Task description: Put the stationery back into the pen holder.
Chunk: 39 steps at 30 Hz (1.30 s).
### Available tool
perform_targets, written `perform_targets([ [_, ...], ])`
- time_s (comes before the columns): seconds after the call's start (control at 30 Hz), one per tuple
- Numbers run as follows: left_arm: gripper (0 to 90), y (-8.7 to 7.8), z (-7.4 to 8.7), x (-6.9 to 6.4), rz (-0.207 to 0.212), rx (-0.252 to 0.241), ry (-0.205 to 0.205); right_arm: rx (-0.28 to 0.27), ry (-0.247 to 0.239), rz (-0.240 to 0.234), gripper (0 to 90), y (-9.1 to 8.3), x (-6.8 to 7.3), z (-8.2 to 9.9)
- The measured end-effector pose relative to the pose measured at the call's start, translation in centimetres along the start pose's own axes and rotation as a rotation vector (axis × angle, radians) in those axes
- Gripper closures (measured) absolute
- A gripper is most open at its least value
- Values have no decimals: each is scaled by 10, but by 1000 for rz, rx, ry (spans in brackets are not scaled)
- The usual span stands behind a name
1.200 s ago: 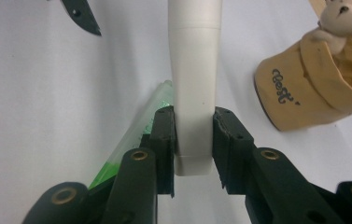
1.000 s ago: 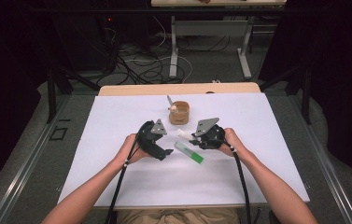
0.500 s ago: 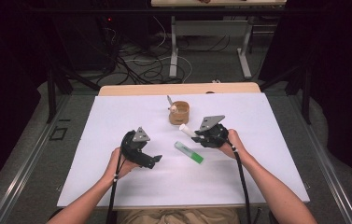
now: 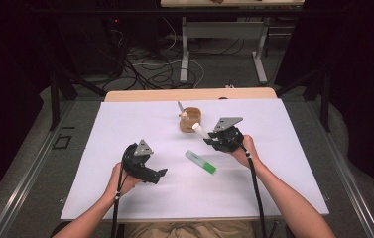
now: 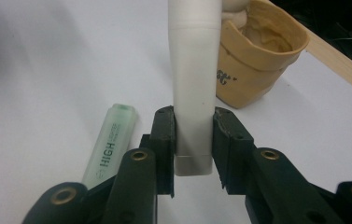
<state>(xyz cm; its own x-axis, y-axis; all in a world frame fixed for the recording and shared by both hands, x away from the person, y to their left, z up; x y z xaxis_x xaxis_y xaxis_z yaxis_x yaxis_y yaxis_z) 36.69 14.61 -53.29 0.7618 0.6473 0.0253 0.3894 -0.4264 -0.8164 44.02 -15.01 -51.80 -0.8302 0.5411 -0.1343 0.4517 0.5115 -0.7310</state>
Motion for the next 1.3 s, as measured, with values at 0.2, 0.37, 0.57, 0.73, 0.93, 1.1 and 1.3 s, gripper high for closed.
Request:
perform_targets([
  [0.2,2,-1,4,-1,1,6,-10,-32,35,26,710,1,-4,-6],
  [0.37,2,-2,4,0,1,5,-14,-48,63,34,710,1,-7,-11],
  [0.57,2,0,4,-1,4,3,-13,-64,88,47,710,3,-11,-19],
  [0.73,2,0,4,0,4,2,-13,-89,115,63,710,5,-18,-27],
  [0.93,2,0,4,0,3,8,-9,-105,148,72,710,10,-26,-33],
  [1.1,2,0,3,0,3,-1,-6,-128,164,84,709,16,-31,-41],
  [1.3,2,0,3,0,3,3,-9,-145,180,99,709,23,-38,-51],
])
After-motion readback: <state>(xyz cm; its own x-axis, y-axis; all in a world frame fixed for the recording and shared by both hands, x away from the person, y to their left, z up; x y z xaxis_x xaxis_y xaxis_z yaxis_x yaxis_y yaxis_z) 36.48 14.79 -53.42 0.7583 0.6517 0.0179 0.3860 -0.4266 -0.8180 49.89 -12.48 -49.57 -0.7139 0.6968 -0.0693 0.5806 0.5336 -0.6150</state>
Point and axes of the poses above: each handheld gripper's, and its own axes: y roughly forward along the jaws, z roughly out of its underside, x roughly to its left, the point moved 2 cm from there along y, roughly forward along the jaws, and after that the axes turned 10 degrees about x, right-handed, at the moved point
